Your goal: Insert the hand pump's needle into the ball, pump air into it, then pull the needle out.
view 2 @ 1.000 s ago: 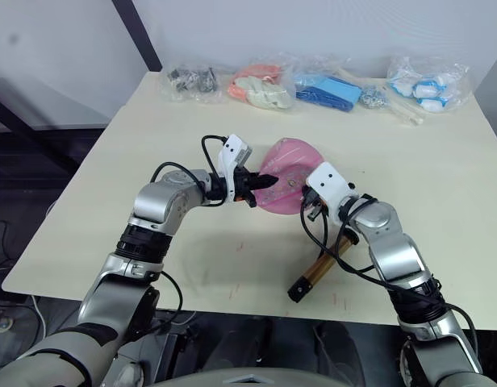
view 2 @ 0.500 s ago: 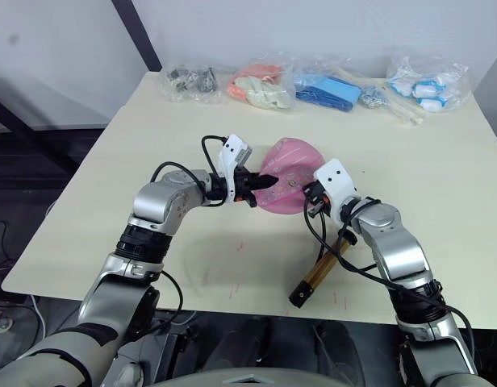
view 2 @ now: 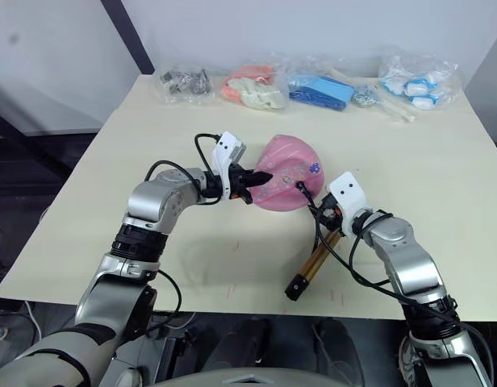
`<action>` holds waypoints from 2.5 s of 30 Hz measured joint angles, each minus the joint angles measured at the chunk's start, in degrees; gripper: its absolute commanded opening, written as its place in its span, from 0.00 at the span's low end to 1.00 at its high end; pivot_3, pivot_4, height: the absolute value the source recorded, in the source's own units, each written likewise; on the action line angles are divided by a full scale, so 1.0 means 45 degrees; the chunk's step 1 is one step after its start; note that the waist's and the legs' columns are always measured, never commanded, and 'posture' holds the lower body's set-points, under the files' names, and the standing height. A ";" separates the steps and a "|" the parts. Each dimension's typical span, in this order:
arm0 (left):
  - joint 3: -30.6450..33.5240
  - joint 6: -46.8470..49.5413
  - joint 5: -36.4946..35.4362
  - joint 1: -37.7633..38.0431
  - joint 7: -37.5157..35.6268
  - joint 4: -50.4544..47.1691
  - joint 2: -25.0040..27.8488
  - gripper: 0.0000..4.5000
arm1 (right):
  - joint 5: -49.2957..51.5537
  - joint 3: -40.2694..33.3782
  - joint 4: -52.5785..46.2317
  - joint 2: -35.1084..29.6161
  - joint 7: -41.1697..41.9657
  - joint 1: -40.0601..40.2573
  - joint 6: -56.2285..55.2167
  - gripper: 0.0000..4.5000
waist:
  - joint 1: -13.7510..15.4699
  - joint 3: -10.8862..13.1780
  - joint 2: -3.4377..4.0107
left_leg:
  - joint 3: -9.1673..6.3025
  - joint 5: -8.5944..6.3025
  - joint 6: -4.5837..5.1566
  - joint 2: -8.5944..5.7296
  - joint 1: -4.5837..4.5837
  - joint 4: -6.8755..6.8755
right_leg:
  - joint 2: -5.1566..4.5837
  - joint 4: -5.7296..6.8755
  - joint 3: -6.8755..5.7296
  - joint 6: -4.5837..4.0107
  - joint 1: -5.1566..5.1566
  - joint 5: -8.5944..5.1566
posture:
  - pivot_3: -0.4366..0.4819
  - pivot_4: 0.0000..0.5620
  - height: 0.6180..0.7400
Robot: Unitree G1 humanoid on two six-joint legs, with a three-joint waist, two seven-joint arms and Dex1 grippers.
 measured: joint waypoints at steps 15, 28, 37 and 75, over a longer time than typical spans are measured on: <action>0.0009 -0.0073 0.0065 0.0080 0.0056 0.0000 0.0020 0.00 | 0.2244 -0.2736 -0.2625 -0.1029 0.1471 0.2870 -0.1326 0.99 | -0.0068 0.0015 -0.0025 | 0.0043 -0.0006 0.0035 0.0011 0.0027 0.0021 | 0.0006 0.0065 0.0041 0.0006 -0.0001 -0.0003 | 0.48 0.27 0.97; 0.0021 -0.0308 0.0103 0.0047 -0.0218 0.0199 0.0083 0.00 | 0.5779 -0.6730 -0.3169 -0.2125 0.4362 0.5777 -0.2499 0.99 | -0.0077 0.0019 -0.0033 | 0.0106 -0.0019 0.0060 0.0019 0.0039 0.0029 | 0.0012 0.0072 0.0070 0.0006 0.0003 -0.0002 | 0.48 0.27 0.97; 0.0018 -0.0393 0.0126 0.0028 -0.0300 0.0264 0.0105 0.00 | 0.5972 -0.7716 -0.2629 -0.2262 0.5610 0.7196 -0.4392 0.99 | -0.0071 0.0022 -0.0036 | 0.0173 -0.0017 0.0059 0.0023 0.0046 0.0035 | 0.0010 0.0075 0.0097 0.0006 0.0002 -0.0002 | 0.48 0.27 0.97; 0.2002 -0.0820 -0.2164 0.1848 -0.1817 -0.3648 0.1493 0.99 | 0.7077 -0.7715 -0.2035 -0.1742 0.6707 0.8168 -0.6881 1.00 | -0.0061 0.0057 -0.0086 | 0.0179 -0.0019 0.0061 0.0034 0.0041 0.0057 | 0.0005 0.0089 0.0149 -0.0005 -0.0008 0.0004 | 0.48 0.27 0.97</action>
